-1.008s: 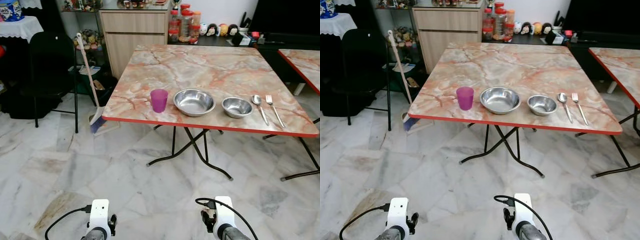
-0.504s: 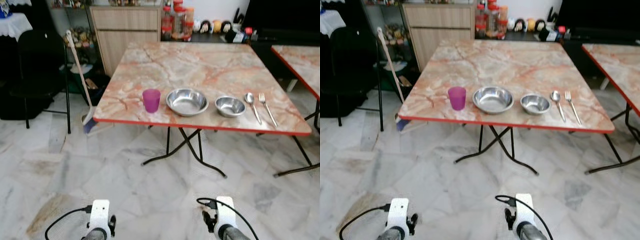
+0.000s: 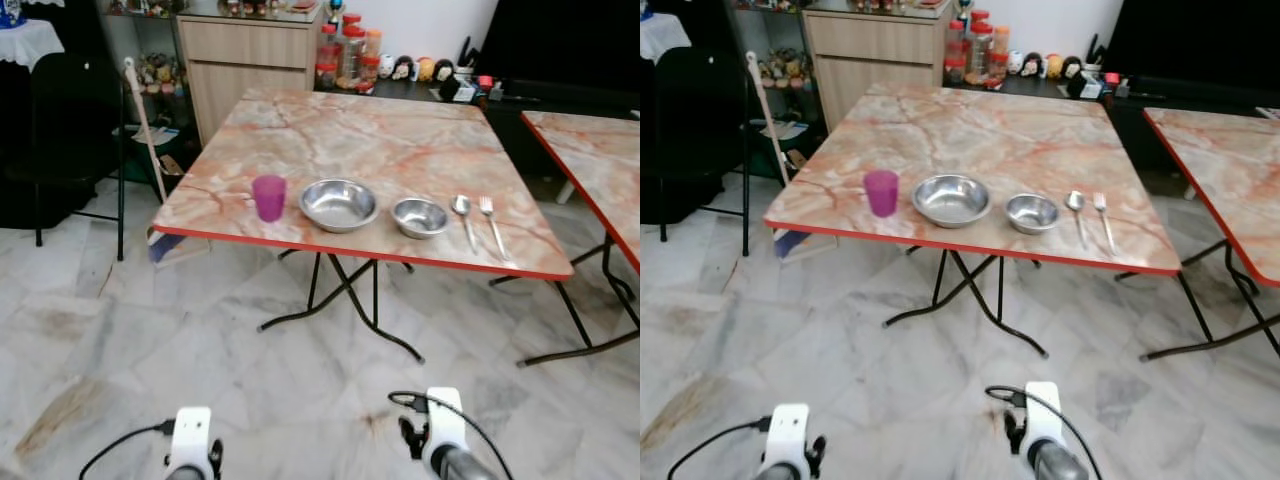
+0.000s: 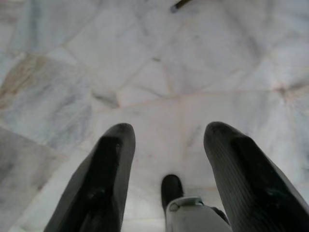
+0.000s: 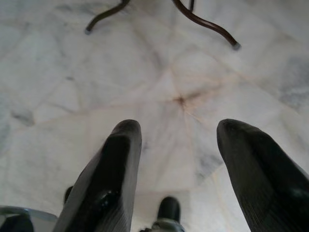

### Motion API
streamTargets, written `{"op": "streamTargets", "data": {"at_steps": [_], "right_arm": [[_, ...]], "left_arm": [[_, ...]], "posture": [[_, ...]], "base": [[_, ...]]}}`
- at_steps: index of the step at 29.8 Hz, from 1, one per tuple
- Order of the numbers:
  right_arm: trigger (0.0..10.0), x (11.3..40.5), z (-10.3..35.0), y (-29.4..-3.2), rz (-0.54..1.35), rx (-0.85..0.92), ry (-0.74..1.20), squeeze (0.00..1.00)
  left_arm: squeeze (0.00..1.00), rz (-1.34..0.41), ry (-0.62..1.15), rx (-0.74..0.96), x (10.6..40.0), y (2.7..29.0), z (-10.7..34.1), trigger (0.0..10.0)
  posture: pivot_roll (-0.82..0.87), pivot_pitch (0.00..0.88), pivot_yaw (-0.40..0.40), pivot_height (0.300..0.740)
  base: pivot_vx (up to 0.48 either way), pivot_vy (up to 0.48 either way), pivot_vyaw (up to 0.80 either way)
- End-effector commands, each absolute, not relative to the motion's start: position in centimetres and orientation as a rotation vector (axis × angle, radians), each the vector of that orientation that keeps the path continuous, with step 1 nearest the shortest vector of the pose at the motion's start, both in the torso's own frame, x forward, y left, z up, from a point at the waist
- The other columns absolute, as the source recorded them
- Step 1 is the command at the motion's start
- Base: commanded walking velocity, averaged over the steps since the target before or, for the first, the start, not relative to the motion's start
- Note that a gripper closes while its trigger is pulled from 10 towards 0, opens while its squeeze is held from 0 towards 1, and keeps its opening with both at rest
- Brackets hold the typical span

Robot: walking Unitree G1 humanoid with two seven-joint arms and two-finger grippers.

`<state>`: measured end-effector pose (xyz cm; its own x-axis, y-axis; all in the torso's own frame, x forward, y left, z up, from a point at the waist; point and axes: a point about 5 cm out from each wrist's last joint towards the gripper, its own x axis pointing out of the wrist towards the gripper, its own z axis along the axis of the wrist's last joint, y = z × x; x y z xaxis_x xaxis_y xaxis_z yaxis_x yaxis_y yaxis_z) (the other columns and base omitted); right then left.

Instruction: Setting the table

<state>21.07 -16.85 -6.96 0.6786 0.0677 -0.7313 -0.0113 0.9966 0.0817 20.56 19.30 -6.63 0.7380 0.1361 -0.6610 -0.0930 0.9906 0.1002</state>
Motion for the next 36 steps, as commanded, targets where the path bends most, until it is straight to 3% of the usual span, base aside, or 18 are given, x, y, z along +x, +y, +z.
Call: {"op": "streamTargets", "data": {"at_steps": [1, 9, 14, 22, 32, 36], "right_arm": [[10.0, 21.1, -6.9, -17.2, 0.034, 0.065, 0.821, 0.00], [10.0, 21.0, -7.0, -17.0, 0.034, 0.069, 0.824, 0.00], [10.0, 21.1, -6.9, -16.8, 0.043, 0.068, 0.821, 0.00], [10.0, 21.3, -6.8, -16.9, 0.038, 0.067, 0.819, 0.00], [10.0, 20.8, -7.2, -16.8, 0.040, 0.070, 0.854, 0.00], [10.0, 20.8, -7.2, -17.0, 0.037, 0.065, 0.846, 0.00]], "left_arm": [[0.00, 0.110, 0.690, 0.043, 21.3, 18.7, -6.2, 10.0], [0.00, 0.135, 0.469, -0.009, 24.8, 19.0, -3.1, 10.0], [0.00, 0.131, 0.208, -0.044, 29.3, 18.8, 1.7, 10.0], [0.00, 0.081, 0.027, -0.065, 32.3, 17.6, 5.9, 10.0], [0.00, 0.039, -0.016, -0.092, 32.7, 16.6, 6.6, 10.0], [0.00, 0.017, 0.001, -0.081, 32.2, 16.2, 6.1, 10.0]], "posture": [[0.07, 0.000, -0.031, 0.740], [0.08, 0.000, -0.027, 0.740], [0.09, 0.000, -0.030, 0.740], [0.09, 0.000, -0.031, 0.740], [0.07, 0.000, -0.026, 0.740], [0.08, 0.000, -0.027, 0.719]], "base": [[0.000, 0.000, 0.00], [0.000, 0.000, 0.00], [0.000, 0.000, 0.00], [0.000, 0.000, 0.00], [0.000, 0.000, 0.00], [0.000, 0.000, -0.34]]}}
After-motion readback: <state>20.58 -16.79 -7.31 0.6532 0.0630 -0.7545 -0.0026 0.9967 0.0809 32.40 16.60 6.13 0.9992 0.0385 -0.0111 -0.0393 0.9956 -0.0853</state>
